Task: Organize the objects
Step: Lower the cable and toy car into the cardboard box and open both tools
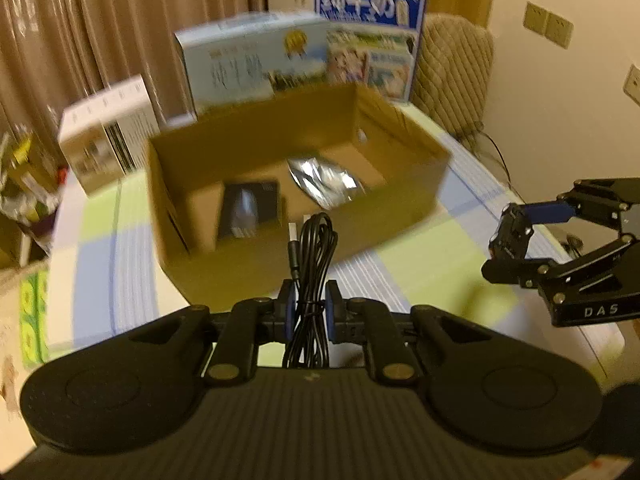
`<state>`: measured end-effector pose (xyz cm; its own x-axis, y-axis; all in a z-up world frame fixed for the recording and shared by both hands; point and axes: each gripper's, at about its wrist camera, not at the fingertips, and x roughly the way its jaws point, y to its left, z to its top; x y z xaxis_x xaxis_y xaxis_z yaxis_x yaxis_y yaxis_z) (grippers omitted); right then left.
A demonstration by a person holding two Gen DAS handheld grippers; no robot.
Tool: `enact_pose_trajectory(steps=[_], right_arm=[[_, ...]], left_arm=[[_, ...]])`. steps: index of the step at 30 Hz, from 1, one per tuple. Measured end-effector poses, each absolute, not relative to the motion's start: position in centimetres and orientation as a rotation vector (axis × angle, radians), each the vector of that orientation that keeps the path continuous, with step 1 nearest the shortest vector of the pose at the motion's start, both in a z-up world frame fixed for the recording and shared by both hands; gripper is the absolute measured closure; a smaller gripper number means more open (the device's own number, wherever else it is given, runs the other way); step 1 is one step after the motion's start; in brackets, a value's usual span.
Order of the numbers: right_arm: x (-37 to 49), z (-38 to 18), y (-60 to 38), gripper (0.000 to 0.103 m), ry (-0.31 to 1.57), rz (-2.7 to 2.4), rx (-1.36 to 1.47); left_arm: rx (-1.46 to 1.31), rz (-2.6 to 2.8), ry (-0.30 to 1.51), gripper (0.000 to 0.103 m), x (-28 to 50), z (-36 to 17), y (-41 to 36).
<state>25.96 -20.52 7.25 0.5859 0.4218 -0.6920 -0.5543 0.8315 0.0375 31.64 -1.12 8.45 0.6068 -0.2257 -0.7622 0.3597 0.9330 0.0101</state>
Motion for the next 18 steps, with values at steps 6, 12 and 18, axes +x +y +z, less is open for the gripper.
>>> enact_pose_trajectory(steps=[6,12,18], right_arm=[[30.3,10.8,-17.9,0.039,0.677,0.565,-0.207],[34.8,10.7,-16.0,0.039,0.677,0.544,-0.190],[38.4,9.3,-15.3,0.039,0.703,0.492,-0.138]], left_arm=[[0.167,-0.309,0.812,0.091,36.1,10.9,-0.6],[0.165,-0.288,0.823,0.091,39.5,10.1,-0.7],[0.147,-0.259,0.842,0.091,42.1,8.3,-0.4]])
